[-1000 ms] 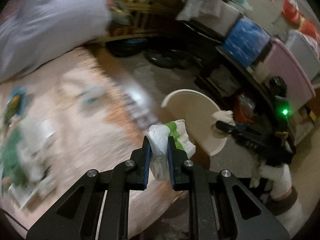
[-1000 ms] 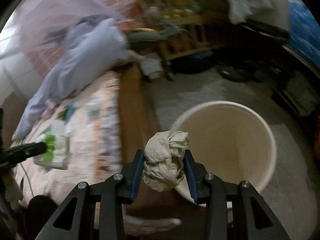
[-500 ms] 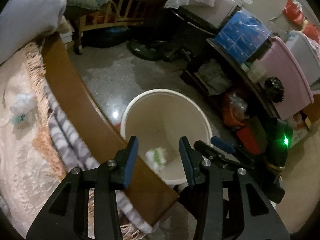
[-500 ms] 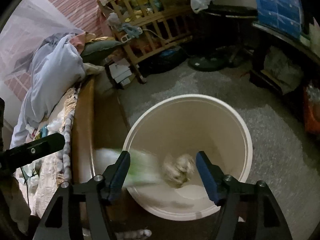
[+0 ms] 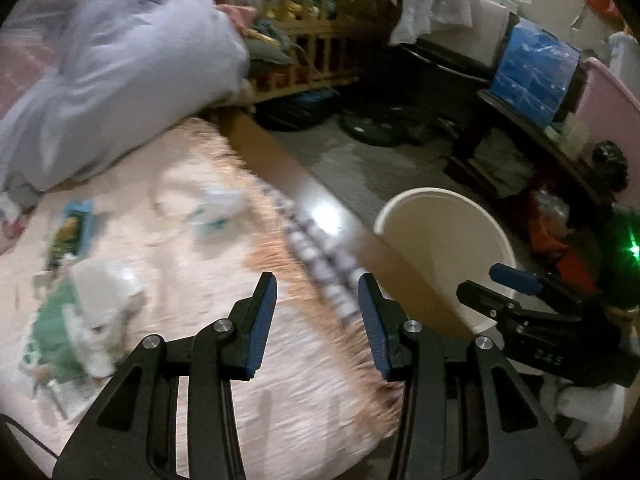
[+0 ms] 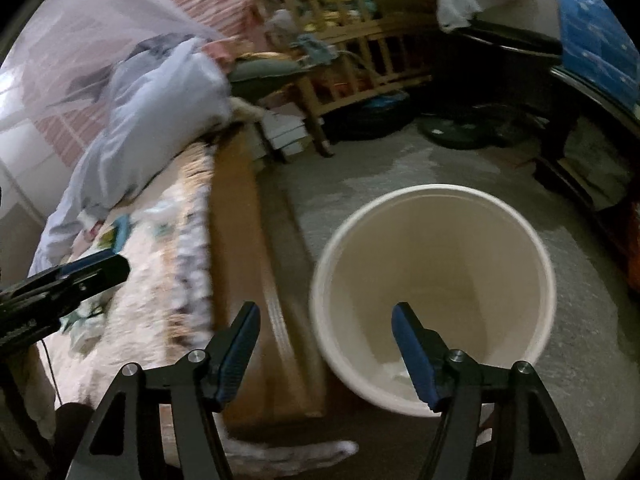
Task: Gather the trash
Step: 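Grasp the white plastic bag with the right tool while the left tool grasps the green plush toy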
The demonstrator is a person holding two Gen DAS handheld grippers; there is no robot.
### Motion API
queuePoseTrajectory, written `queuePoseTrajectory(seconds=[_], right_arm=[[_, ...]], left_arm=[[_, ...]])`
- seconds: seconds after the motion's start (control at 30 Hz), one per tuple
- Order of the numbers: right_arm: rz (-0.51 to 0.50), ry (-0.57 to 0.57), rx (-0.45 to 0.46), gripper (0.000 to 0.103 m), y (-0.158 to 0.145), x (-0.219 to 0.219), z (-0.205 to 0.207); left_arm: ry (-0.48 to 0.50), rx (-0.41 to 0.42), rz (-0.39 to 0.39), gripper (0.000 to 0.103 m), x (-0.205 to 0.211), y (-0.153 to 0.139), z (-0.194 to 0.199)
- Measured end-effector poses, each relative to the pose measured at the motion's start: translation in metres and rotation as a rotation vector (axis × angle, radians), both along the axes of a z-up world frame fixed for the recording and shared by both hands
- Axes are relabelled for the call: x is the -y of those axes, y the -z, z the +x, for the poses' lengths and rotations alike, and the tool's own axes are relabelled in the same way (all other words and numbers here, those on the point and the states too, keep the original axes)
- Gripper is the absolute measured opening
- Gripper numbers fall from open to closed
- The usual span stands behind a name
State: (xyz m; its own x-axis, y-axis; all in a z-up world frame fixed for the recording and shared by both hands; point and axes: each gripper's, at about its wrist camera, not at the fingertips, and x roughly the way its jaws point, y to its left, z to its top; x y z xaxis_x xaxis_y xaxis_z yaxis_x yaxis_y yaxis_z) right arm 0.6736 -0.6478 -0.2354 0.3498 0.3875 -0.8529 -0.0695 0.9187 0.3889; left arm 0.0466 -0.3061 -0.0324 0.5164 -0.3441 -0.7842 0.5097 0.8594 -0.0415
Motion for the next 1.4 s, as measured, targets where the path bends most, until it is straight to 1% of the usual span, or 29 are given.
queuePoseTrajectory(seconds=[0.27,0.47,0.73,0.8,0.87,0.93,0.97,1.0,1.07,1.27,1.37,1.4], right_arm=[[0.042,-0.111,0.019,0.067,-0.021,-0.068,-0.006],[0.064,-0.198,0.017,0.068,-0.030,-0.119,-0.010],[0.097,-0.328,-0.001,0.069,-0.030,-0.185,-0.015],[0.098,-0.354,-0.005,0.070,-0.029,-0.198,-0.016],[0.100,-0.379,-0.013,0.070,-0.026,-0.212,-0.017],[0.108,-0.402,-0.024,0.070,-0.023,-0.226,-0.017],[0.112,-0.410,-0.028,0.070,-0.021,-0.232,-0.016],[0.115,-0.416,-0.030,0.070,-0.020,-0.237,-0.015],[0.124,-0.423,-0.034,0.071,-0.019,-0.247,-0.011],[0.185,-0.488,-0.038,0.071,-0.013,-0.283,-0.002],[0.241,-0.526,-0.062,0.070,-0.001,-0.307,0.003],[0.248,-0.534,-0.070,0.067,0.004,-0.313,0.004]], left_arm=[[-0.107,0.039,0.004,0.040,-0.066,-0.010,-0.001],[-0.199,0.038,-0.014,0.040,-0.130,-0.011,-0.002],[-0.321,0.023,0.002,0.040,-0.212,-0.001,-0.002],[-0.348,0.011,-0.008,0.040,-0.229,0.003,0.000],[-0.374,-0.007,-0.035,0.041,-0.245,0.007,0.005],[-0.386,-0.020,-0.063,0.042,-0.252,0.009,0.009],[-0.389,-0.026,-0.081,0.044,-0.255,0.011,0.013],[-0.388,-0.034,-0.105,0.048,-0.257,0.012,0.017],[-0.381,-0.049,-0.136,0.050,-0.258,0.013,0.021],[-0.383,-0.050,-0.156,0.050,-0.263,0.010,0.033],[-0.370,-0.052,-0.172,0.050,-0.265,0.009,0.037],[-0.363,-0.051,-0.179,0.052,-0.265,0.009,0.038]])
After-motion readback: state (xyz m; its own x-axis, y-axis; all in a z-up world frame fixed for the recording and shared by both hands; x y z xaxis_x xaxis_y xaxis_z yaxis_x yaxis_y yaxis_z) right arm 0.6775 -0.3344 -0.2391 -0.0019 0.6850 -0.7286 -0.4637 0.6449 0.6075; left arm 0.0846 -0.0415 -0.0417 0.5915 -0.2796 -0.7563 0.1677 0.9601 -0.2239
